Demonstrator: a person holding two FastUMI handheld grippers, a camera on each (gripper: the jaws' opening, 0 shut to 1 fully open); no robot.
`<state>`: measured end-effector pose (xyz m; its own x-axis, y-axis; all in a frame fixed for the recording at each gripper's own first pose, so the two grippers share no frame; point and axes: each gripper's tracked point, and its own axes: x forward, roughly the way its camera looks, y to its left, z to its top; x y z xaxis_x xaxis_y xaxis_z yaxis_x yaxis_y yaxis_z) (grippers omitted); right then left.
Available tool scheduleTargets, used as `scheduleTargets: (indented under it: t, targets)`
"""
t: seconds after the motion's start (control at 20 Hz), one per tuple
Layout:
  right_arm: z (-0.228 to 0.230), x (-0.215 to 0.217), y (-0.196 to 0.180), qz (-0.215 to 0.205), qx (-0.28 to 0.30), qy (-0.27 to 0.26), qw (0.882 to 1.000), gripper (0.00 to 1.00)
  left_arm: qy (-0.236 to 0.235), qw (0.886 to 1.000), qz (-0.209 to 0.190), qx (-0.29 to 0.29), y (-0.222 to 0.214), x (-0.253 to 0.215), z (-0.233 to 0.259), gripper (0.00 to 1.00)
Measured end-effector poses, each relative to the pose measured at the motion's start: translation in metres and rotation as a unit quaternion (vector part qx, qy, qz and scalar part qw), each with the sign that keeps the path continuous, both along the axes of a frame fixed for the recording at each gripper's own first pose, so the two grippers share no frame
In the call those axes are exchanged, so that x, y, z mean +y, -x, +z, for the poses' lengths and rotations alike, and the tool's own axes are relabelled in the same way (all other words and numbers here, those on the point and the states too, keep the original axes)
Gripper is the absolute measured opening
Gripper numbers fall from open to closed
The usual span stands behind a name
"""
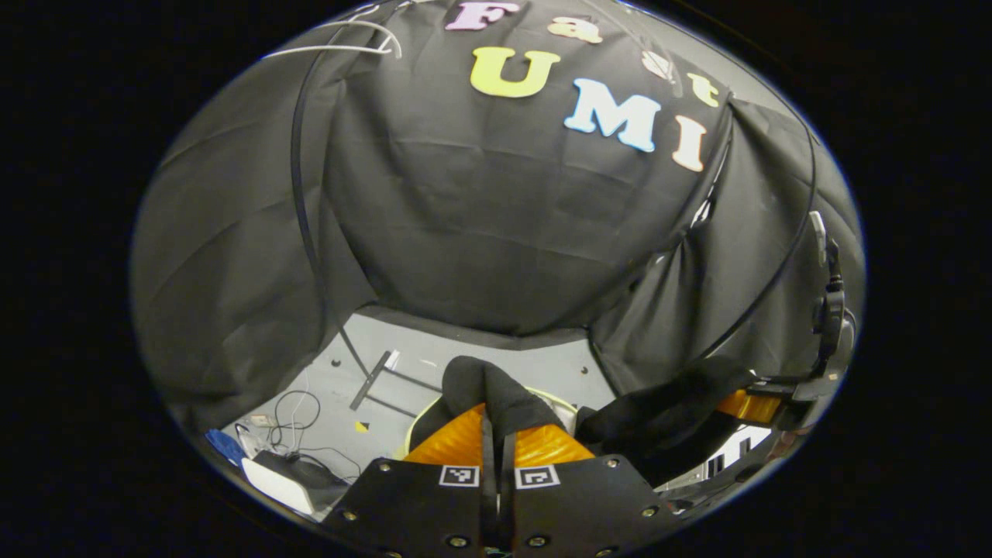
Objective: Grasp the clothes on the hanger with both hands and then place them into the laundry hamper below.
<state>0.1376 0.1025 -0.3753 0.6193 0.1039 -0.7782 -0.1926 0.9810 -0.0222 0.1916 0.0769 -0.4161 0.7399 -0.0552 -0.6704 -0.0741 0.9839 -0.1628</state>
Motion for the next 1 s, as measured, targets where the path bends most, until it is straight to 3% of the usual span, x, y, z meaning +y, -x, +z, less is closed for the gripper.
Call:
scheduleTargets:
  t: [0.15, 0.5, 0.7, 0.85, 0.95, 1.0]
  targets:
    - [-0.032, 0.001, 0.001, 0.009, 0.041, 0.005, 0.999, 0.10, -0.007, 0.999, 0.006, 0.037, -0.015, 0.009, -0.043, 0.02]
    - [-0.100, 0.000, 0.000, -0.023, 0.111, -0.013, 0.993, 0.10, -0.023, 0.994, -0.027, 0.102, -0.021, 0.016, -0.135, 0.01]
    - [-0.119, 0.004, -0.004, -0.027, 0.136, -0.017, 0.990, 0.10, -0.026, 0.990, -0.045, 0.130, -0.019, 0.010, -0.160, 0.01]
    - [-0.120, 0.006, -0.004, -0.018, 0.139, -0.012, 0.990, 0.12, -0.030, 0.988, -0.057, 0.143, -0.015, 0.007, -0.172, 0.09]
    - [-0.124, 0.006, 0.000, -0.021, 0.149, -0.008, 0.989, 0.12, -0.032, 0.987, -0.057, 0.145, -0.012, 0.007, -0.172, 0.09]
    - [-0.123, 0.007, 0.003, -0.025, 0.156, -0.011, 0.987, 0.19, -0.034, 0.987, -0.054, 0.147, -0.012, 0.009, -0.172, 0.09]
